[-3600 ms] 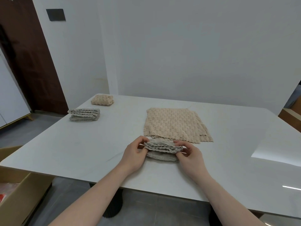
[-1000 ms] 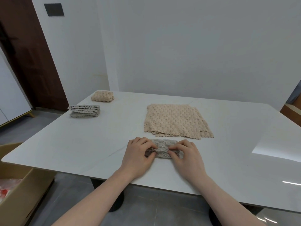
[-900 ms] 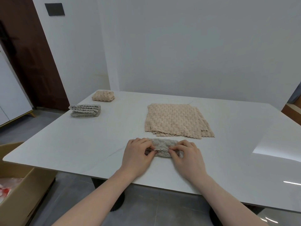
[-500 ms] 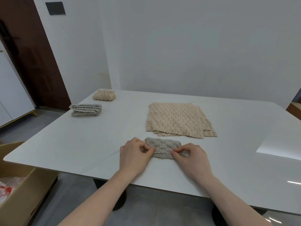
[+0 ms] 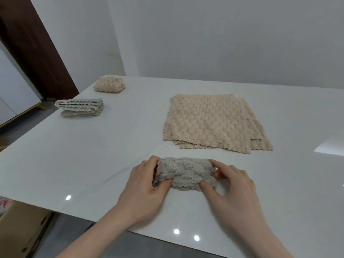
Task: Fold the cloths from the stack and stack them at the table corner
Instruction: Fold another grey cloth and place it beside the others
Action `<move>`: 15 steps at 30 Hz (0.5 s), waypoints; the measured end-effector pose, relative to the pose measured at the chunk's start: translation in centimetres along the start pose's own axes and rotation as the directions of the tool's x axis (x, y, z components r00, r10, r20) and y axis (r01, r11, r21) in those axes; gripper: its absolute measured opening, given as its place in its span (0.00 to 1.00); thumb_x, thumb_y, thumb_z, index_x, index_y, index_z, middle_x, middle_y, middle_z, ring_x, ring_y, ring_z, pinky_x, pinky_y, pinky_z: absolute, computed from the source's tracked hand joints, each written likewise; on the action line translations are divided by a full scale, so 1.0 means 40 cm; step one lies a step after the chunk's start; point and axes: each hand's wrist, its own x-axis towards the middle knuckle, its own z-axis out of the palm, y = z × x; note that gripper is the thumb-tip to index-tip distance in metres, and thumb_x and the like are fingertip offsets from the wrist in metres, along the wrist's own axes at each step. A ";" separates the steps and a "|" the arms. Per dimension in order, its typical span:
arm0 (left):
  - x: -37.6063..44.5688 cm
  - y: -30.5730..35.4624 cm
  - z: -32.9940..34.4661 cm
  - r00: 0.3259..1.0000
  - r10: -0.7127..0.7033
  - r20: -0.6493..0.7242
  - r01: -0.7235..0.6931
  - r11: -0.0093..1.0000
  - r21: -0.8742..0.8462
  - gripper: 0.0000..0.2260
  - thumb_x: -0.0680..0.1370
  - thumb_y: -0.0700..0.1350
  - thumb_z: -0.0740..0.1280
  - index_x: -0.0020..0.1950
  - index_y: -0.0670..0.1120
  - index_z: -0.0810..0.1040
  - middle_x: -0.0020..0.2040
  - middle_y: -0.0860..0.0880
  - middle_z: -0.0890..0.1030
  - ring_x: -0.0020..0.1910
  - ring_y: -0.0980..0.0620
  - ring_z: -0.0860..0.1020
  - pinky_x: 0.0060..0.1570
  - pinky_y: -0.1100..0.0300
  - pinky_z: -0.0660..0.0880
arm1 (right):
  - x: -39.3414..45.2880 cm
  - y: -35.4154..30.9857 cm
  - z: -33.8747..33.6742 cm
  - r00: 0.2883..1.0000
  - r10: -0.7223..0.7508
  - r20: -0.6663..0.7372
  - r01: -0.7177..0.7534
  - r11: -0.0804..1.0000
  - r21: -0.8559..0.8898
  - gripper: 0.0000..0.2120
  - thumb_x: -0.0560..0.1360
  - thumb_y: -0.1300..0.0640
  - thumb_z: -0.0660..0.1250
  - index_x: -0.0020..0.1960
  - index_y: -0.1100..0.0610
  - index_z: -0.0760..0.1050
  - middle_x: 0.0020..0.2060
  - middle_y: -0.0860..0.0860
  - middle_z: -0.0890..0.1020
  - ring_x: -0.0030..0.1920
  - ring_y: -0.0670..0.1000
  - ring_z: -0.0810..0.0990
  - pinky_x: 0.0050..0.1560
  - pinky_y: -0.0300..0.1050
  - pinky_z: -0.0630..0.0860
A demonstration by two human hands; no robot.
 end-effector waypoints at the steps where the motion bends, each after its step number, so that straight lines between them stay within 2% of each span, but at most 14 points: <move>1: -0.001 -0.002 0.001 1.000 -0.011 0.005 0.011 1.000 -0.020 0.08 0.77 0.60 0.64 0.52 0.60 0.70 0.47 0.61 0.77 0.52 0.52 0.76 0.48 0.53 0.74 | -0.001 0.001 0.003 1.000 0.011 0.004 -0.011 1.000 -0.016 0.25 0.71 0.41 0.74 0.66 0.36 0.74 0.50 0.34 0.73 0.55 0.41 0.71 0.61 0.43 0.67; 5: -0.008 0.003 0.002 0.998 -0.056 0.017 0.057 0.998 -0.011 0.06 0.78 0.58 0.66 0.51 0.62 0.70 0.47 0.63 0.75 0.51 0.56 0.75 0.46 0.60 0.70 | 0.004 -0.015 -0.002 0.998 0.038 0.057 -0.032 0.995 -0.090 0.30 0.72 0.41 0.73 0.72 0.37 0.68 0.61 0.33 0.71 0.64 0.41 0.66 0.67 0.42 0.62; 7: -0.008 0.017 -0.004 0.992 -0.113 0.058 0.114 0.993 -0.012 0.06 0.78 0.56 0.67 0.48 0.63 0.69 0.46 0.63 0.75 0.50 0.57 0.74 0.46 0.64 0.67 | 0.013 -0.025 -0.011 0.982 0.127 0.137 -0.115 0.989 -0.090 0.34 0.72 0.41 0.74 0.75 0.38 0.64 0.61 0.32 0.71 0.66 0.40 0.64 0.70 0.44 0.61; 8: -0.003 0.028 -0.013 0.986 -0.147 0.084 0.150 0.988 -0.030 0.07 0.78 0.55 0.68 0.47 0.62 0.69 0.44 0.62 0.75 0.48 0.56 0.74 0.45 0.65 0.66 | 0.021 -0.029 -0.016 0.972 0.171 0.161 -0.159 0.983 -0.087 0.32 0.72 0.42 0.75 0.73 0.39 0.67 0.59 0.33 0.73 0.65 0.41 0.65 0.69 0.44 0.62; 10: 0.012 0.053 -0.037 0.962 -0.224 0.156 0.241 0.965 -0.101 0.09 0.76 0.52 0.71 0.44 0.59 0.71 0.42 0.59 0.76 0.45 0.55 0.75 0.43 0.62 0.66 | 0.041 -0.044 -0.027 0.952 0.228 0.206 -0.206 0.971 -0.123 0.20 0.70 0.43 0.76 0.60 0.43 0.77 0.53 0.36 0.76 0.61 0.46 0.68 0.62 0.46 0.65; 12: 0.031 0.104 -0.078 0.919 -0.303 0.251 0.345 0.928 -0.141 0.09 0.76 0.48 0.73 0.43 0.54 0.73 0.41 0.54 0.77 0.42 0.57 0.76 0.42 0.60 0.68 | 0.063 -0.080 -0.061 0.904 0.304 0.301 -0.288 0.953 -0.099 0.13 0.71 0.48 0.76 0.53 0.47 0.80 0.50 0.39 0.79 0.58 0.49 0.72 0.56 0.43 0.69; 15: 0.037 0.202 -0.159 0.844 -0.369 0.388 0.450 0.882 -0.141 0.07 0.79 0.49 0.70 0.47 0.51 0.73 0.42 0.54 0.81 0.39 0.60 0.78 0.41 0.53 0.76 | 0.082 -0.176 -0.161 0.736 0.453 0.502 -0.564 0.821 0.086 0.07 0.75 0.59 0.74 0.52 0.54 0.80 0.46 0.48 0.86 0.48 0.50 0.84 0.41 0.33 0.76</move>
